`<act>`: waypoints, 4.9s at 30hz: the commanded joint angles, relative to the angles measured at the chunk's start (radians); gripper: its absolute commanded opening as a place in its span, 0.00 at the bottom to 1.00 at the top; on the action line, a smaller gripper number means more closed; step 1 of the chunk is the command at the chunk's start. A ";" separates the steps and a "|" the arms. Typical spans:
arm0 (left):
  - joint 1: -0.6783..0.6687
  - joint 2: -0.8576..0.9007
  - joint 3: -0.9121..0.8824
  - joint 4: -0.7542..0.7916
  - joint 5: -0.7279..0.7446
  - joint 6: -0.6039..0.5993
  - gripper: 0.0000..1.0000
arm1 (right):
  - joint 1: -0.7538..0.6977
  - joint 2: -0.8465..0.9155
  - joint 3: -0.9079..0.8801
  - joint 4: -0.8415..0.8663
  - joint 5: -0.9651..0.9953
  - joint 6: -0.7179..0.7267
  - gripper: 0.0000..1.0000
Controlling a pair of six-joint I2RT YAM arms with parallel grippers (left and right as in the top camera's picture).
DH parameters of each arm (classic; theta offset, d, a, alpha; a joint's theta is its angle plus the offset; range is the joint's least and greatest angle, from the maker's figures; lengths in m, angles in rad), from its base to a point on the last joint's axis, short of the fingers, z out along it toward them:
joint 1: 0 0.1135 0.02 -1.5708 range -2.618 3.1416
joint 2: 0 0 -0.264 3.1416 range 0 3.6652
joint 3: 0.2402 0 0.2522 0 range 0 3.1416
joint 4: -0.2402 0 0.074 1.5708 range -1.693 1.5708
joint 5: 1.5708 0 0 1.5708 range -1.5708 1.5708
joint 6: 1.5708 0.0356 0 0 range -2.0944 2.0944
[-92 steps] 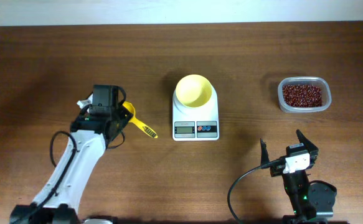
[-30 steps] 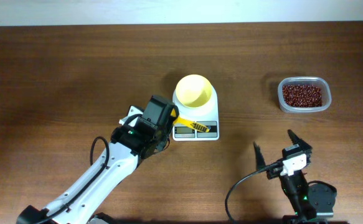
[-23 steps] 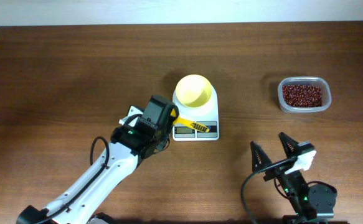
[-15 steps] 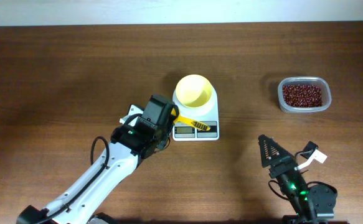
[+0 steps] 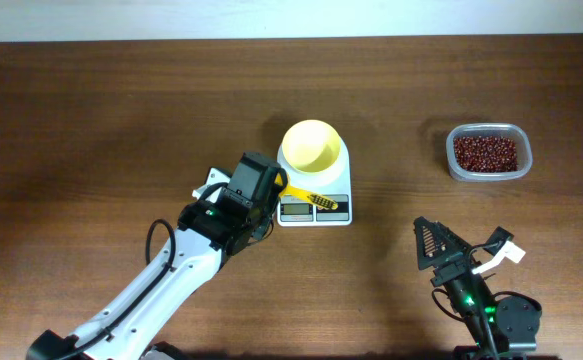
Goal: Scoop item into bowl and weigh 50g on scale
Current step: 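Carry the scoop with the left gripper toward the scale, then reach the right gripper toward the scoop held by the left gripper, then grasp the scoop handle with the right gripper beside the left gripper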
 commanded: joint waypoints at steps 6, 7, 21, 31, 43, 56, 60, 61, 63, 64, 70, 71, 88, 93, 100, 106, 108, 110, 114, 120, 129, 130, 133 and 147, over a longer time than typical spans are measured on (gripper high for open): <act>-0.003 0.003 0.016 0.018 0.003 -0.017 0.00 | -0.006 0.152 0.126 -0.008 0.021 -0.137 0.99; -0.003 0.003 0.016 0.018 0.003 -0.017 0.00 | -0.006 0.196 0.145 -0.012 0.021 -0.145 0.99; -0.003 0.003 0.016 0.018 0.029 -0.018 0.00 | -0.005 0.963 0.554 -0.124 -0.500 -0.352 0.99; -0.003 0.003 0.016 0.043 0.110 -0.018 0.00 | 0.035 1.131 0.554 -0.063 -0.559 -0.531 0.55; -0.004 0.003 0.016 0.044 0.158 -0.017 0.00 | 0.311 1.136 0.554 0.164 -0.386 -0.531 0.51; -0.019 0.003 0.016 0.083 0.251 -0.016 0.00 | 0.348 1.142 0.554 0.214 -0.386 -0.432 0.34; -0.071 0.003 0.016 0.115 0.247 -0.016 0.00 | 0.349 1.143 0.554 0.216 -0.385 -0.391 0.28; -0.077 0.003 0.016 0.115 0.247 -0.016 0.00 | 0.349 1.143 0.554 0.220 -0.386 -0.391 0.27; -0.078 0.003 0.016 0.115 0.247 -0.016 0.00 | 0.349 1.143 0.554 0.221 -0.385 -0.391 0.26; -0.078 0.003 0.016 0.115 0.247 -0.016 0.00 | 0.349 1.143 0.554 0.221 -0.385 -0.391 0.25; -0.078 0.003 0.016 0.116 0.248 -0.016 0.00 | 0.349 1.143 0.554 0.221 -0.360 -0.390 0.21; -0.078 0.003 0.016 0.122 0.249 -0.016 0.00 | 0.349 1.143 0.554 0.221 -0.359 -0.387 0.20; -0.110 0.003 0.016 0.136 0.243 -0.001 0.00 | 0.349 1.147 0.554 0.221 -0.356 -0.342 0.09; -0.110 0.003 0.016 0.135 0.221 -0.001 0.00 | 0.349 1.147 0.554 0.220 -0.357 -0.342 0.08; -0.110 0.003 0.016 0.137 0.221 -0.002 0.00 | 0.349 1.147 0.554 0.220 -0.357 -0.342 0.10; -0.110 0.003 0.016 0.154 0.221 -0.002 0.00 | 0.349 1.147 0.554 0.219 -0.357 -0.342 0.10; -0.110 0.003 0.016 0.154 0.221 -0.001 0.00 | 0.349 1.147 0.554 0.213 -0.357 -0.342 0.10; -0.110 0.003 0.016 0.154 0.221 -0.001 0.00 | 0.349 1.147 0.554 0.205 -0.356 -0.342 0.10; -0.110 0.003 0.016 0.154 0.221 0.022 0.00 | 0.349 1.147 0.554 0.190 -0.357 -0.342 0.10; -0.110 0.003 0.016 0.142 0.221 0.022 0.00 | 0.349 1.147 0.554 0.195 -0.343 -0.342 0.10; -0.110 0.003 0.016 0.124 0.221 0.022 0.00 | 0.348 1.147 0.554 0.195 -0.322 -0.342 0.11; -0.110 0.003 0.016 0.125 0.221 0.022 0.00 | 0.348 1.147 0.554 0.195 -0.322 -0.342 0.11; -0.110 0.003 0.016 0.124 0.221 0.022 0.00 | 0.348 1.147 0.554 0.195 -0.318 -0.342 0.11; -0.110 0.003 0.016 0.114 0.221 0.022 0.00 | 0.349 1.147 0.554 0.194 -0.300 -0.331 0.11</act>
